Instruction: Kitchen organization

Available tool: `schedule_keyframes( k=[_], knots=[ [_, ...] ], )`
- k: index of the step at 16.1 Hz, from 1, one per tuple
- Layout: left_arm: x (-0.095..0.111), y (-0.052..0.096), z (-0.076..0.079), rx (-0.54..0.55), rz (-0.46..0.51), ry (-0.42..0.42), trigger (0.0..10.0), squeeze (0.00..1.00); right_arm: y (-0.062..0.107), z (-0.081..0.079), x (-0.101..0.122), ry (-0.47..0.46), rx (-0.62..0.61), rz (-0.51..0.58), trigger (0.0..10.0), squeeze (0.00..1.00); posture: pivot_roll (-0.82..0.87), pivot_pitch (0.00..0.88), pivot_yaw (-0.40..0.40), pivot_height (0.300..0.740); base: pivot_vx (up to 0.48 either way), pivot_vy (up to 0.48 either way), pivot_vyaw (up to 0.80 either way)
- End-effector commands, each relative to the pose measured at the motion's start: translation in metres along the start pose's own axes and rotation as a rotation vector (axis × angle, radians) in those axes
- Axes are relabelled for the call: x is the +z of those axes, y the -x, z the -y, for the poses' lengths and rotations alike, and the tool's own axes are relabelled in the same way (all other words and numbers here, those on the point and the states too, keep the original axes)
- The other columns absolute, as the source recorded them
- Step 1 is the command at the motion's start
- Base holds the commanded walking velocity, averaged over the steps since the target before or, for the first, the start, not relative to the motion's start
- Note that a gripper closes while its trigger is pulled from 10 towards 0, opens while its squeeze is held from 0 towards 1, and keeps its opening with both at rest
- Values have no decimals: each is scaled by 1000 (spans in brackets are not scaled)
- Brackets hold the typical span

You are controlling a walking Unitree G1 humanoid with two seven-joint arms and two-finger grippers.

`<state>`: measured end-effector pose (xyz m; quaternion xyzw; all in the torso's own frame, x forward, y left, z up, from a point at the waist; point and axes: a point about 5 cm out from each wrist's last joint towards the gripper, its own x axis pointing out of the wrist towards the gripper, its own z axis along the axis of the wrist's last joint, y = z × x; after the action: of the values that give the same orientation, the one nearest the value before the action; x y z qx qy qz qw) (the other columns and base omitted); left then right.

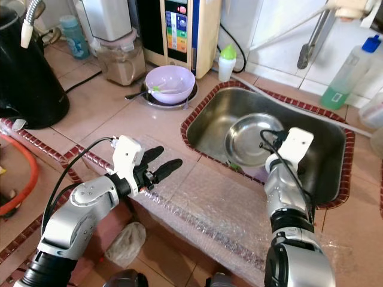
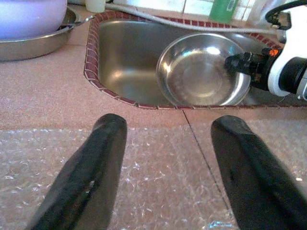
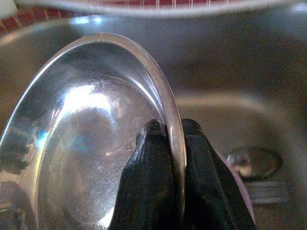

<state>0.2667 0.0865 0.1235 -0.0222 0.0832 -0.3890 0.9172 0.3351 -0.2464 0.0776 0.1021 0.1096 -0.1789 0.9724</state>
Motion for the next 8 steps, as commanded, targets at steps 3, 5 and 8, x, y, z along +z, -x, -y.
schedule_keyframes(
  k=[3, 5, 8],
  knots=[
    [9, 3, -2, -7, -22, -54, 10000, 1000, -1, -7, -8, -14, 10, -14, 10000, 1000, 27, 74, 56, 740, 0, 0, 0],
    [14, 2, -9, 46, 1, -62, 10000, 1000, 1, -11, -11, -46, 44, -18, 10000, 1000, 30, 79, 58, 740, 0, 0, 0],
    [24, 1, -33, 265, 83, -47, 10000, 1000, 0, -14, -12, -55, 74, -13, 10000, 1000, 25, 65, 50, 740, 0, 0, 0]
  ],
)
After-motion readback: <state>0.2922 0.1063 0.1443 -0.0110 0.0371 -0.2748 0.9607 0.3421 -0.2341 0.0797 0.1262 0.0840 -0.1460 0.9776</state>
